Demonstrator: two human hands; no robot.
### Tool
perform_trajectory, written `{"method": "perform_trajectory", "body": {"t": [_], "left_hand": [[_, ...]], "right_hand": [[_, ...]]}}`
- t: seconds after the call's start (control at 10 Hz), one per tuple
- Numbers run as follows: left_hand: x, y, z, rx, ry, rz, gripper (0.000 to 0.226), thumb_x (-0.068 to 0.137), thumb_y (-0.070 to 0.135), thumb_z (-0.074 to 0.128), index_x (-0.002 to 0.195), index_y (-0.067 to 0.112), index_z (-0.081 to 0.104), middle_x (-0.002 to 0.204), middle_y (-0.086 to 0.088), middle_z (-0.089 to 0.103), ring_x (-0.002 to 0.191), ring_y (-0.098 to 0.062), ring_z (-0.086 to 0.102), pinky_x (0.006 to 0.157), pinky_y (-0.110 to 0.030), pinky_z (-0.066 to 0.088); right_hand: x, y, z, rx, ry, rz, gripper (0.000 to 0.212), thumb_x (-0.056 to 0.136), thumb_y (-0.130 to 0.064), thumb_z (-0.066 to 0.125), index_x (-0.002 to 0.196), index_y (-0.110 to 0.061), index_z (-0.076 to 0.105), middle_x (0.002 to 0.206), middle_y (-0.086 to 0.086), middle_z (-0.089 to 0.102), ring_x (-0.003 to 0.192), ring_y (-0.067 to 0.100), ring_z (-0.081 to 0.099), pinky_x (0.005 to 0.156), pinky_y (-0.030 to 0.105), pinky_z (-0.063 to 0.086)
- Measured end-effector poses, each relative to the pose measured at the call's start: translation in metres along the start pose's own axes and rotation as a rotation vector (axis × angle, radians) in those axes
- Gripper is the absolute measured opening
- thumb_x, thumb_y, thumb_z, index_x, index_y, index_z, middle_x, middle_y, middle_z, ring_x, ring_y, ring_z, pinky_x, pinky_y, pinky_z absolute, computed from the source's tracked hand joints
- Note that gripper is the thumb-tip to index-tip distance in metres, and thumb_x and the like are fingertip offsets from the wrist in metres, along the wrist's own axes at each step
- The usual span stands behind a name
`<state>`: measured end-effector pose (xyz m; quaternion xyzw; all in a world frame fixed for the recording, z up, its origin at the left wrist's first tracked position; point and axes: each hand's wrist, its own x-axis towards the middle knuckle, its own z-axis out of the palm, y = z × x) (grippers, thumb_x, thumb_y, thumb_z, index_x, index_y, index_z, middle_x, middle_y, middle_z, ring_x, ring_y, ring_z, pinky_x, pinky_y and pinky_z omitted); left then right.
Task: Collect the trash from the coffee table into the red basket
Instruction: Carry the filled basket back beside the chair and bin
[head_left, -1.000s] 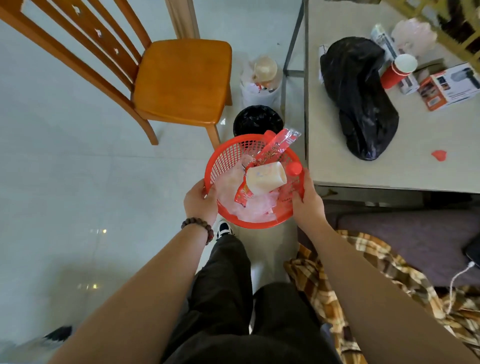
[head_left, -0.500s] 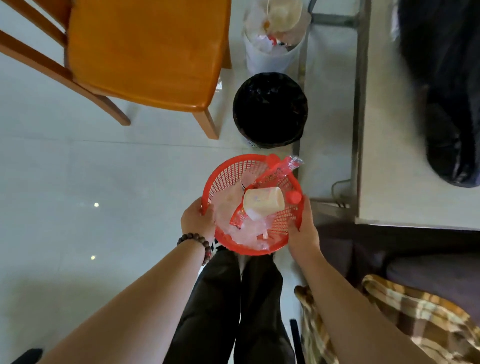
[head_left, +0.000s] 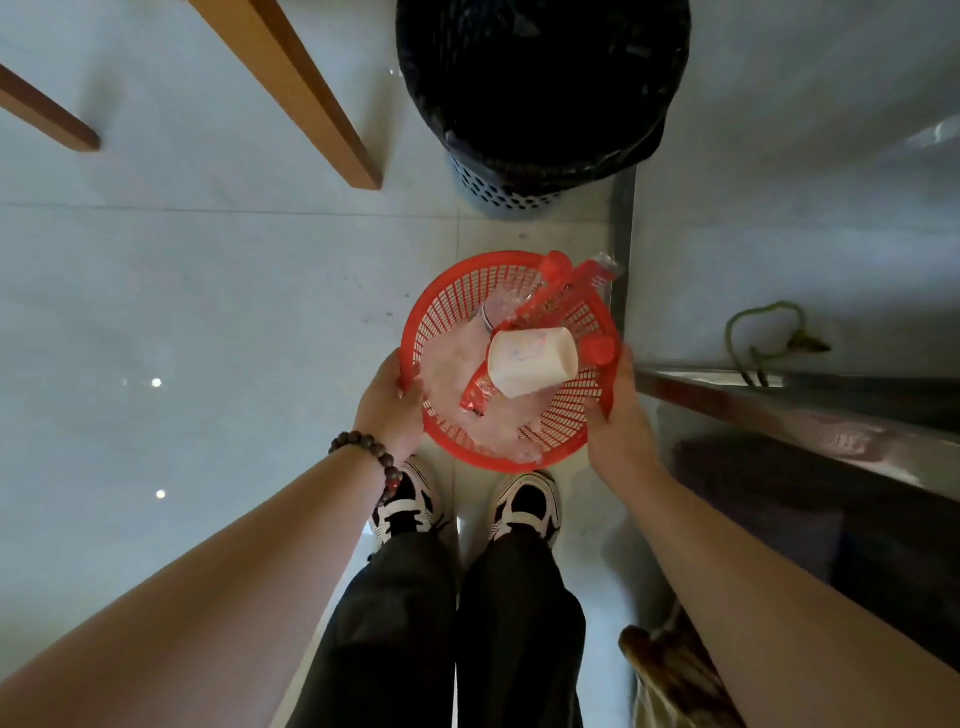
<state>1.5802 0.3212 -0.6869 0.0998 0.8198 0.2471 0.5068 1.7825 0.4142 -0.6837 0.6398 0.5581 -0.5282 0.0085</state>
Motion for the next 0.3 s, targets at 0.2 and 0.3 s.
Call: {"method": "perform_trajectory", "body": {"t": [0.2, 0.3], "left_hand": [[-0.001, -0.014, -0.001, 0.112, -0.096, -0.025, 0.045, 0.103, 0.027, 0.041, 0.147, 0.027, 0.031, 0.139, -0.004, 0.055, 0.112, -0.024, 0.062, 0.068, -0.027, 0.059], [-0.022, -0.006, -0.012, 0.245, -0.079, -0.067, 0.063, 0.102, 0.032, 0.044, 0.155, 0.025, 0.011, 0.150, -0.006, 0.043, 0.091, -0.008, 0.058, 0.038, -0.005, 0.037]], "right_hand": [[-0.003, 0.014, -0.001, -0.041, -0.065, 0.036, 0.076, 0.097, -0.017, 0.044, 0.144, -0.045, -0.009, 0.140, -0.001, 0.048, 0.121, 0.021, 0.052, 0.094, 0.033, 0.040], [-0.019, 0.003, -0.011, -0.079, -0.100, 0.018, 0.073, 0.095, -0.019, 0.047, 0.144, -0.046, -0.001, 0.144, -0.002, 0.044, 0.127, 0.020, 0.047, 0.104, 0.042, 0.039]]}}
